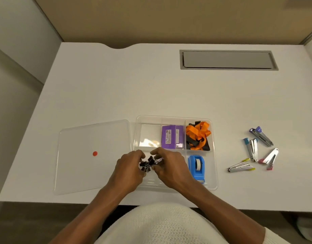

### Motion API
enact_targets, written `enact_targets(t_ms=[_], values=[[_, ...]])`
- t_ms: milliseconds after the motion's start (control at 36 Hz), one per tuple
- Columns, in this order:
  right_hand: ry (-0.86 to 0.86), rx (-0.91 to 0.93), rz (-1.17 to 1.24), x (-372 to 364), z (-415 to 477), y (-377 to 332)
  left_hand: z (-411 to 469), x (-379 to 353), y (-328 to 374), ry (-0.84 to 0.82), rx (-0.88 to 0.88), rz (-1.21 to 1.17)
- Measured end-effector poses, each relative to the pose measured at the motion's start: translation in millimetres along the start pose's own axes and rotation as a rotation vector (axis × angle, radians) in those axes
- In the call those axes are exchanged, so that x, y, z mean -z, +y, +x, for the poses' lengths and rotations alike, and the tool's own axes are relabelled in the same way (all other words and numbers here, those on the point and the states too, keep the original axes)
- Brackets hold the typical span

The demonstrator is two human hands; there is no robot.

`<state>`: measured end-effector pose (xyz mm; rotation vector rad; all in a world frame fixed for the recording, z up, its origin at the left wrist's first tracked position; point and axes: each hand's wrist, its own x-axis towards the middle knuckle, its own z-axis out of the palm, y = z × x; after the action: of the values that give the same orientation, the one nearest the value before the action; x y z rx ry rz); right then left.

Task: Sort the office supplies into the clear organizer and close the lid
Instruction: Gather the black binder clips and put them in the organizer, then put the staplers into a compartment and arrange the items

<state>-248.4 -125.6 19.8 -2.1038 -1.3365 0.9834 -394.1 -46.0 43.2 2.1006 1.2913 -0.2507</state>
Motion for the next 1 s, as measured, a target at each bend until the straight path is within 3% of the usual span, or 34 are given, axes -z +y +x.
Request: enact_targets(t_ms=[306,500,694,833,1000], values=[[0.106,-0.050,0.033,7.7,-17.3,10.2,0.9,4.8,12.6,0.078,-0.098,0.190],[0.407,-0.239,0.133,40.9,-45.2,57.6,16.9,-3.0,69.2,0.040,-0.236,0.188],[0.770,-0.571,0.054,82.8,-77.0,127.0,40.5,-32.0,152.4,0.000,-0.490,0.286],[0.771,-0.824,0.035,98.4,-80.2,171.9,65.2,-56.9,206.1,-0.008,-0.805,0.358],[0.746,-0.898,-0.006,98.8,-70.5,193.7,105.9,-95.1,266.1,0.016,-1.018,0.502]])
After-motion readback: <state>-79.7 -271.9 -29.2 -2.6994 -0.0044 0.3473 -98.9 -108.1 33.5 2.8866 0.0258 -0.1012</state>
